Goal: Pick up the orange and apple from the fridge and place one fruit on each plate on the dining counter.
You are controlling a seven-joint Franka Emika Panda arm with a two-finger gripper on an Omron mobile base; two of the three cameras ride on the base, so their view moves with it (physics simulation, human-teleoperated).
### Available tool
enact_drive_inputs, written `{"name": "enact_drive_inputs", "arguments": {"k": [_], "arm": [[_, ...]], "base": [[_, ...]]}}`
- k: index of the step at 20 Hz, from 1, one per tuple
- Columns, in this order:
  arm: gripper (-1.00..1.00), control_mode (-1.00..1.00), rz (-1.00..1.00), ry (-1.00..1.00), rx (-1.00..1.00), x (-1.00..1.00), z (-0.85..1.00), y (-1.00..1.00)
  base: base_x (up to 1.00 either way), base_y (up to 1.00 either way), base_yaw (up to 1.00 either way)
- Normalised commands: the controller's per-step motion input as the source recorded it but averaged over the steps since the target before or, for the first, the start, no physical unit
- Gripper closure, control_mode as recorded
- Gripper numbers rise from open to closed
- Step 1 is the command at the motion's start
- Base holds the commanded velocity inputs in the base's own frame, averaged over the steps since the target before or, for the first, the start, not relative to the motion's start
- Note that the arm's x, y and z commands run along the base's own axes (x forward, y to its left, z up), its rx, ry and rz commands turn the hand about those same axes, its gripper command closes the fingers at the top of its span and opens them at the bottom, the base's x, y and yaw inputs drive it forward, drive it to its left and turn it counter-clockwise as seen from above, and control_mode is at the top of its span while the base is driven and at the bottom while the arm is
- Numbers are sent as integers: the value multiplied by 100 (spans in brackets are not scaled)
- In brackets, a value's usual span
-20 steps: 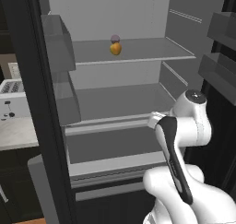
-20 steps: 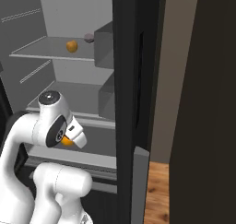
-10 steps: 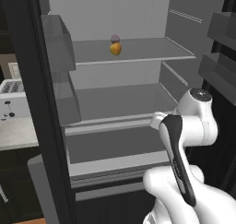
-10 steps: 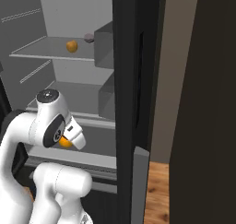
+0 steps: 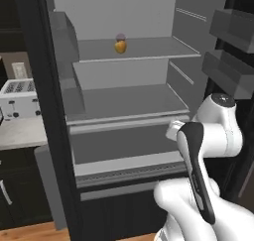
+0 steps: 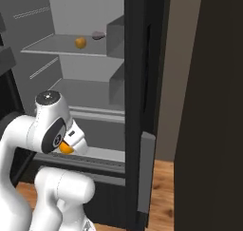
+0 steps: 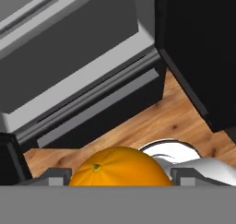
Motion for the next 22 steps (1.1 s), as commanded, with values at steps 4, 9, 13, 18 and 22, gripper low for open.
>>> {"name": "enact_drive_inputs", "arguments": {"k": [4,9,13,18,22], "arm": [[100,100,0,0,0,0,0,0],[100,100,0,0,0,0,0,0],[100,100,0,0,0,0,0,0],[100,100,0,0,0,0,0,0],[100,100,0,0,0,0,0,0]], "base": [[-67,0,1],[-69,0,4],[-83,0,5],[-91,1,4],[-94,9,3]]}}
